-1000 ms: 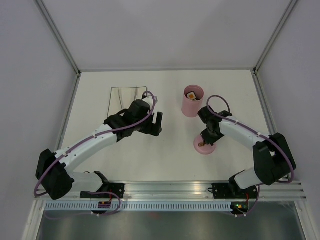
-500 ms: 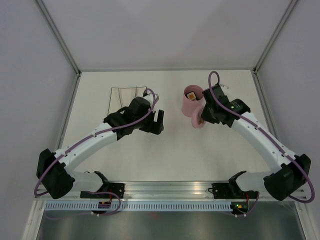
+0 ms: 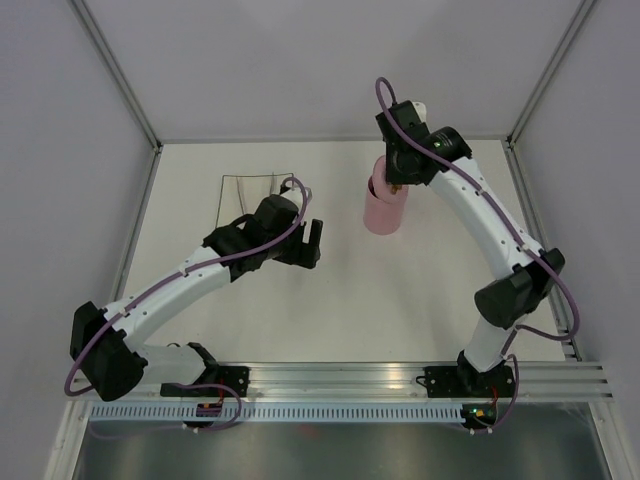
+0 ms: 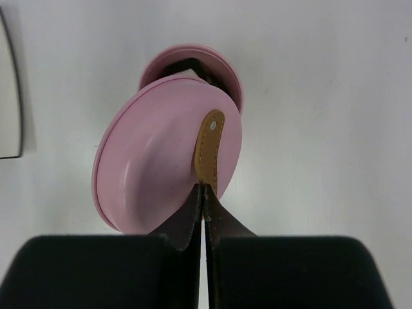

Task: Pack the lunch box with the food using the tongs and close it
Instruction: Close the box lid on the packing box.

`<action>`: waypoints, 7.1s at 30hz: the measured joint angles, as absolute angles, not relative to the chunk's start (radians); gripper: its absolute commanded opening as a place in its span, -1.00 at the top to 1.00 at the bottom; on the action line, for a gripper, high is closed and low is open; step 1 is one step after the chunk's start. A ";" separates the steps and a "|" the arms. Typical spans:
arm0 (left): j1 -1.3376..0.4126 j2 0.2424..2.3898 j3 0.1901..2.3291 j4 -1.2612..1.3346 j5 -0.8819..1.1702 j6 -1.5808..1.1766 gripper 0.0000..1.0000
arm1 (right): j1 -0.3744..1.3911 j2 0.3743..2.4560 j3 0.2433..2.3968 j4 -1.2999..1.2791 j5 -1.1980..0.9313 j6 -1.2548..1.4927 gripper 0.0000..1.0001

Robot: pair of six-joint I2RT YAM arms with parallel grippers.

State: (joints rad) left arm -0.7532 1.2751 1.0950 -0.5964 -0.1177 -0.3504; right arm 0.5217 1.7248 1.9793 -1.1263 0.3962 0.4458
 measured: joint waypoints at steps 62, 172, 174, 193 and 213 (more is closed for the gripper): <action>-0.753 1.411 1.173 -0.627 -0.140 -0.350 -0.79 | 0.533 2.054 2.082 -1.027 0.463 0.201 0.99; -0.535 2.117 1.902 -0.401 -0.049 -0.444 -0.37 | 0.397 2.123 2.092 -0.746 -0.119 0.202 0.26; -0.537 2.116 1.893 -0.385 -0.052 -0.444 -0.38 | 0.397 2.119 2.089 -0.739 -0.132 0.221 -0.16; -0.547 2.112 1.885 -0.367 -0.079 -0.435 -0.31 | 0.254 1.988 2.130 -0.653 -0.131 0.391 0.99; -0.567 2.109 1.869 -0.332 -0.113 -0.426 -0.15 | 0.355 2.043 1.868 -0.505 -0.025 0.303 0.99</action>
